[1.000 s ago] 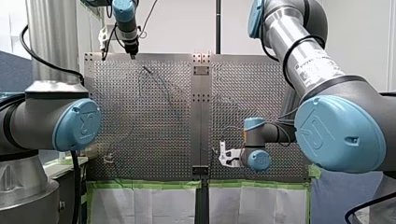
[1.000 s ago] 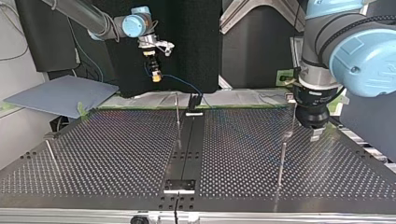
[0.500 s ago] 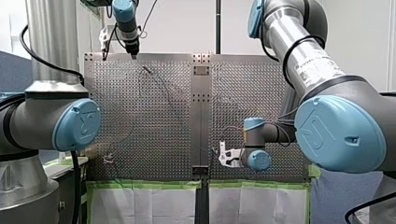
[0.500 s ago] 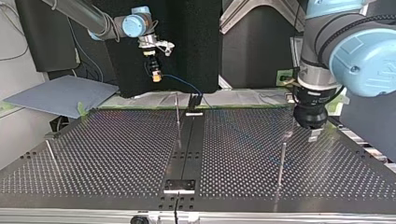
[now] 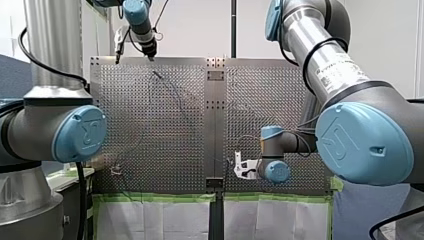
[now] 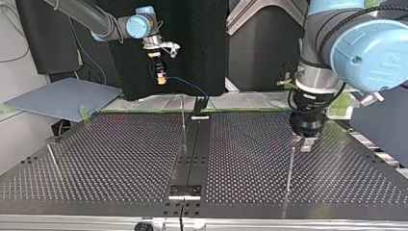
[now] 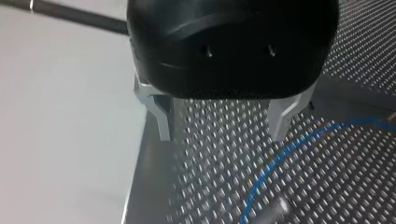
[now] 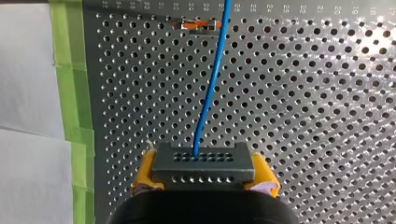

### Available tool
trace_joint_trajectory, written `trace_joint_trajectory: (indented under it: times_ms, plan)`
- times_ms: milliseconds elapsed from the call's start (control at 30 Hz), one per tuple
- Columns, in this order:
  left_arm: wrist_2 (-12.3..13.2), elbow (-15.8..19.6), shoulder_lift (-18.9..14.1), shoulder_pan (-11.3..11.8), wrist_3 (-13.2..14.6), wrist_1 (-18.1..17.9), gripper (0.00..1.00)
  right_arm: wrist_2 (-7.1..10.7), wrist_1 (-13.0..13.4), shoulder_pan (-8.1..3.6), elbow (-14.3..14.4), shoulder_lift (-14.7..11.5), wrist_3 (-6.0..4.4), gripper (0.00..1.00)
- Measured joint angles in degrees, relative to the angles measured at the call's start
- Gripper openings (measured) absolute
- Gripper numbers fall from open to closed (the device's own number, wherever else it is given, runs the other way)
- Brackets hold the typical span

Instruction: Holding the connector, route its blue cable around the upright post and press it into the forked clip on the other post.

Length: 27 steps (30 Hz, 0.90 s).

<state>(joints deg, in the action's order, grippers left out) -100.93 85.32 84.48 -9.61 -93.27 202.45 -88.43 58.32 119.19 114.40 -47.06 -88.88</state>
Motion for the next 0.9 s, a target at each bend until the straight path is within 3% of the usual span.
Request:
trace_joint_trajectory:
  times_ms: [267, 900]
  plan:
    - [-1.1, 0.0, 1.2, -3.8, 3.3, -3.8, 0.98, 0.00, 0.2, 0.04, 0.0, 0.0, -0.23, 0.02]
    - [-10.1, 0.0, 10.1, -12.9, 5.7, -12.9, 0.98, 0.50, 0.9, 0.11, 0.0, 0.0, -0.66, 0.02]
